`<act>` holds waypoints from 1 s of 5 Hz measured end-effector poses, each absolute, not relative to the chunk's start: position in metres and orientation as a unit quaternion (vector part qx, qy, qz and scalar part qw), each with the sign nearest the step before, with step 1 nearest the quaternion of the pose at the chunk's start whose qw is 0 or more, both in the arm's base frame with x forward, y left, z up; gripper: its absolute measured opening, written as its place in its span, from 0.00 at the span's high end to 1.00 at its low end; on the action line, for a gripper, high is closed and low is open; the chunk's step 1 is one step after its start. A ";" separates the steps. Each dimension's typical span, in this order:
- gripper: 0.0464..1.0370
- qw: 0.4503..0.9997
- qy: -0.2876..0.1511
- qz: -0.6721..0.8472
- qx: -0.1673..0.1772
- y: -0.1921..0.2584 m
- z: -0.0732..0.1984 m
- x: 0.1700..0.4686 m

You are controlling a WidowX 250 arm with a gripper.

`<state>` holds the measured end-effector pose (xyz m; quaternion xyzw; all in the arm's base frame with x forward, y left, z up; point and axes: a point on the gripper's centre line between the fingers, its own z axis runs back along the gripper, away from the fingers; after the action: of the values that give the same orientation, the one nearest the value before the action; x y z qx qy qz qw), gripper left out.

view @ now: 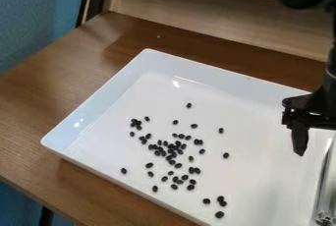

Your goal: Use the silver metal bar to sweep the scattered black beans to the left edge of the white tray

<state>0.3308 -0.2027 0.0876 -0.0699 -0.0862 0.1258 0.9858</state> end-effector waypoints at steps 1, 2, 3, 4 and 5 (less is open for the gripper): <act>0.04 0.988 -0.069 0.129 -0.056 -0.201 0.072 0.328; 0.04 0.987 -0.074 0.129 -0.052 -0.203 0.070 0.326; 0.04 0.988 -0.075 0.124 -0.053 -0.206 0.067 0.323; 0.04 0.987 -0.077 0.120 -0.070 -0.209 0.063 0.324; 0.09 0.987 -0.084 0.119 -0.070 -0.209 0.062 0.326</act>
<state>0.3260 -0.2088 0.0616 -0.0696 -0.0835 0.1191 0.9869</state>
